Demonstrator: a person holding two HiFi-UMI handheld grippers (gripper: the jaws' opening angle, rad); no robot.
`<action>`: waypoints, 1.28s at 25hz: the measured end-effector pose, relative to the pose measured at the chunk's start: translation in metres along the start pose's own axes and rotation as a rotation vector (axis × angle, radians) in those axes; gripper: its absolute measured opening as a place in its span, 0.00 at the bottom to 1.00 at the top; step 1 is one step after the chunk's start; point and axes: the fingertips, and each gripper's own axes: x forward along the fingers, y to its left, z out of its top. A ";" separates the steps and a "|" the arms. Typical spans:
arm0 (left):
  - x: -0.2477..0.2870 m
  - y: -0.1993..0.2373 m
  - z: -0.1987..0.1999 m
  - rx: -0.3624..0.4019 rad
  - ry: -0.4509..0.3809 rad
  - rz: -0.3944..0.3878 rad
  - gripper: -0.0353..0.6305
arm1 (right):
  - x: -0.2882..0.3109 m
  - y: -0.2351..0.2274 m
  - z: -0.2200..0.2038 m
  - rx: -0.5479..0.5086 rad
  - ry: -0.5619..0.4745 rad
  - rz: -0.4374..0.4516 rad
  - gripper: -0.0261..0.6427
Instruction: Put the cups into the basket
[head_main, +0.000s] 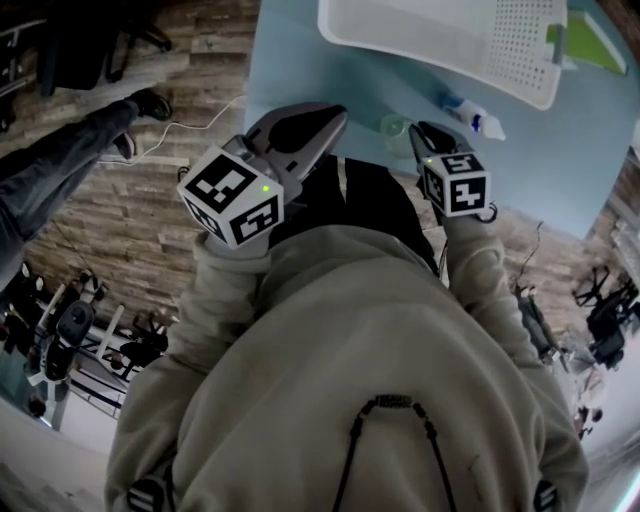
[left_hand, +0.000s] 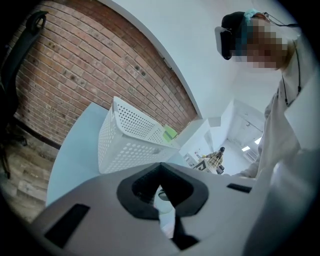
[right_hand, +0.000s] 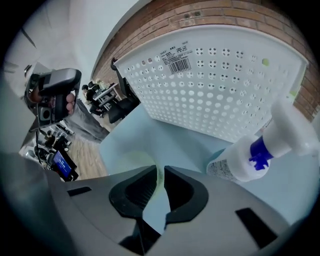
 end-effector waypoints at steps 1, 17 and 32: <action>0.000 0.002 -0.002 -0.008 0.002 0.002 0.05 | 0.000 -0.002 0.001 -0.010 0.000 -0.015 0.12; -0.013 0.012 0.004 0.026 -0.012 0.057 0.05 | -0.006 0.000 0.007 -0.081 0.000 -0.056 0.09; -0.023 0.008 0.029 0.090 -0.037 0.096 0.05 | -0.043 -0.003 0.037 -0.121 -0.074 -0.056 0.09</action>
